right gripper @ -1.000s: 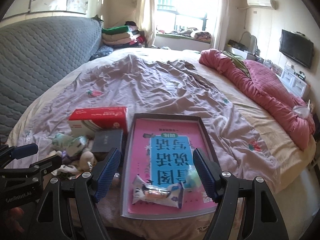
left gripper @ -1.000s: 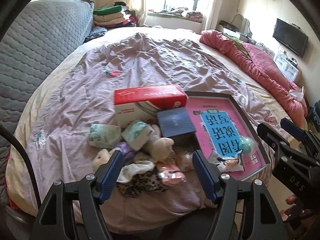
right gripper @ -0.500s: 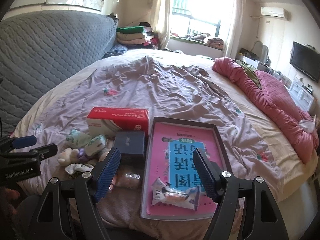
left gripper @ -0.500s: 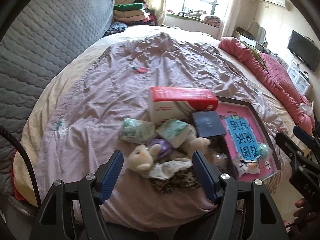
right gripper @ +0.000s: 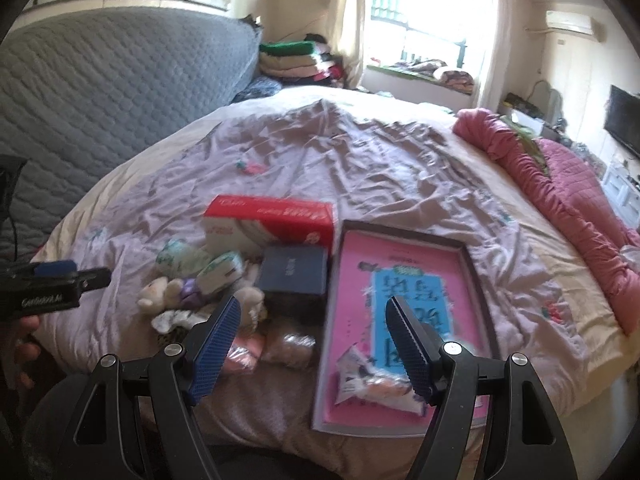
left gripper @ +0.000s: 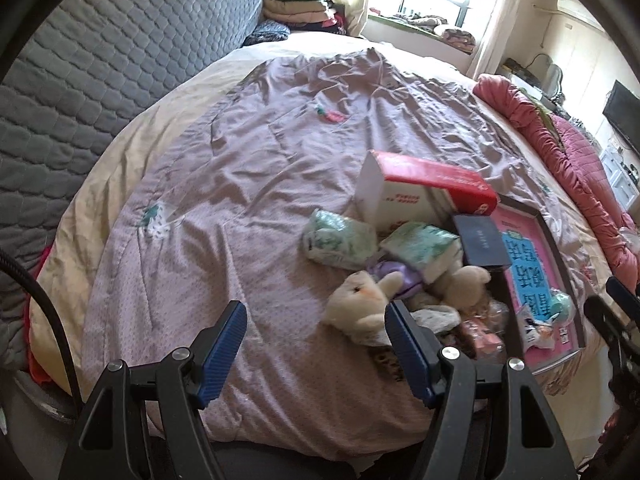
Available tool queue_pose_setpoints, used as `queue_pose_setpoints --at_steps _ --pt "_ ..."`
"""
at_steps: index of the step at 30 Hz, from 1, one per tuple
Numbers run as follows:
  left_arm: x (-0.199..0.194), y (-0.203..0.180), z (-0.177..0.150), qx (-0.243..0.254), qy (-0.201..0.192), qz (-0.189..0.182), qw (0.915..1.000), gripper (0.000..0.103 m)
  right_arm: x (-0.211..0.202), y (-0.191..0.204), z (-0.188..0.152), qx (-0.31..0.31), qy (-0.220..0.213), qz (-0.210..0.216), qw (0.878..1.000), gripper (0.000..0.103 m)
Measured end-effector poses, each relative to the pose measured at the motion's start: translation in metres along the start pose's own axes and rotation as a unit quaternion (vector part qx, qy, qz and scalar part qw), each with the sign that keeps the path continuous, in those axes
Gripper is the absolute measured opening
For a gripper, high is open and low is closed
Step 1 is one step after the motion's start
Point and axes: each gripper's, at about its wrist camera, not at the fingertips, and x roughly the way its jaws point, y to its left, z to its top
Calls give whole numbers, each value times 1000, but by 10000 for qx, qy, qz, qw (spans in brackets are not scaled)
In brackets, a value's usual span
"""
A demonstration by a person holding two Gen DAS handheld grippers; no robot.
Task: Organize soft objects
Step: 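Move both open tools back toward the pile of soft items, then grasp the cream plush bunny with the left tool while the right tool grasps the clear bag of brown item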
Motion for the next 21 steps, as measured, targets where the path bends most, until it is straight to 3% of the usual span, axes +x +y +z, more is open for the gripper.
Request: queue_pose_setpoints --at_steps 7,17,21 --pt "19 5 -5 -32 171 -119 9998 71 26 22 -19 -287 410 260 9984 76" --pt "52 -4 2 -67 412 -403 9983 71 58 6 -34 -457 828 41 9955 76" --pt "65 -8 8 -32 544 -593 9968 71 72 3 -37 -826 1004 -102 9915 76"
